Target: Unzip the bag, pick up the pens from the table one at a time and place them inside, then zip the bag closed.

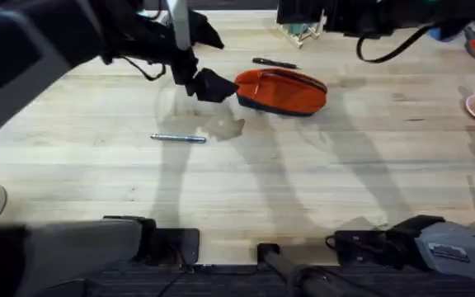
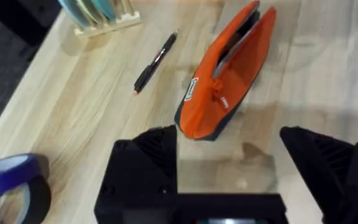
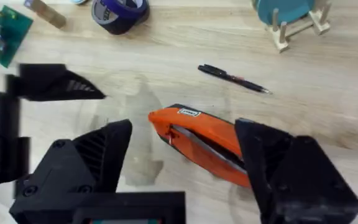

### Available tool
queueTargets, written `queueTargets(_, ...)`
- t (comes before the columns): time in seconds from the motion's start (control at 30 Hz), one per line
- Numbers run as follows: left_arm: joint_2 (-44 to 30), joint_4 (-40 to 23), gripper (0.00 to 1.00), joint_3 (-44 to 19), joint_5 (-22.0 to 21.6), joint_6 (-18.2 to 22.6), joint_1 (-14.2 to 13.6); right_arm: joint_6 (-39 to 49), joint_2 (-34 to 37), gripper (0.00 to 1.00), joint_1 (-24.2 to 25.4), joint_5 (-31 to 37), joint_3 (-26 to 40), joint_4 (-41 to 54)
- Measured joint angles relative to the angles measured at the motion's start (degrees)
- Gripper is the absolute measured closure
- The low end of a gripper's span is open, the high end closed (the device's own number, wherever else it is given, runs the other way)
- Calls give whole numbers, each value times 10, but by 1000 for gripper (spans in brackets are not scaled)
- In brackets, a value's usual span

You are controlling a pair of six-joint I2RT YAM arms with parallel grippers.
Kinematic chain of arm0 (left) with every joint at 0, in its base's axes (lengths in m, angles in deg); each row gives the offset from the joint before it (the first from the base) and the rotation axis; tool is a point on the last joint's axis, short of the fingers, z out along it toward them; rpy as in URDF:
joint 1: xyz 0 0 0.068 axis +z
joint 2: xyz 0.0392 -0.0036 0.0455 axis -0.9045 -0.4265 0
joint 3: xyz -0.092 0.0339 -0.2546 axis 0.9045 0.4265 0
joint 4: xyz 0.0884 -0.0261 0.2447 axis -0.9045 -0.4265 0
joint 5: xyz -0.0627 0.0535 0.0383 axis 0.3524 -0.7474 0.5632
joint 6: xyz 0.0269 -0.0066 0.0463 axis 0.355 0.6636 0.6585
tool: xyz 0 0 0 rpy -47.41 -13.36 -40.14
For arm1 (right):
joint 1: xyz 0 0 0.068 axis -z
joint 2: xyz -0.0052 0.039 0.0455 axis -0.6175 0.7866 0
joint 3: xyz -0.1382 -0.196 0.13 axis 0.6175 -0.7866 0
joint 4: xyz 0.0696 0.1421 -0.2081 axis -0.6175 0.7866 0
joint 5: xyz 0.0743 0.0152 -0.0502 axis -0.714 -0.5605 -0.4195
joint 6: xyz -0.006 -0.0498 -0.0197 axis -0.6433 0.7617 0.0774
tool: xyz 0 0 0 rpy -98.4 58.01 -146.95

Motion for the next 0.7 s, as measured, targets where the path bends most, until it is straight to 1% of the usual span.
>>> queueTargets(0.23, 108, -59, 5, 0, -15, -60, 2, 48, 0, 6, 2, 0, 78, 97)
queueTargets(0.37, 152, -80, 6, 0, -21, -75, 2, 78, 2, 6, 13, 0, 131, 165)
queueTargets(0.5, 178, -91, 6, 0, -27, -82, 2, 111, 15, 6, 30, 0, 183, 224)
queueTargets(0.57, 182, -93, 6, 0, -28, -84, 2, 129, 25, 42, 35, 0, 197, 246)
queueTargets(0.6, 182, -94, 6, 0, -28, -84, 2, 139, 29, 83, 35, 0, 199, 253)
queueTargets(0.7, 182, -100, 6, 0, -29, -86, 2, 163, 42, 262, 34, 0, 200, 271)
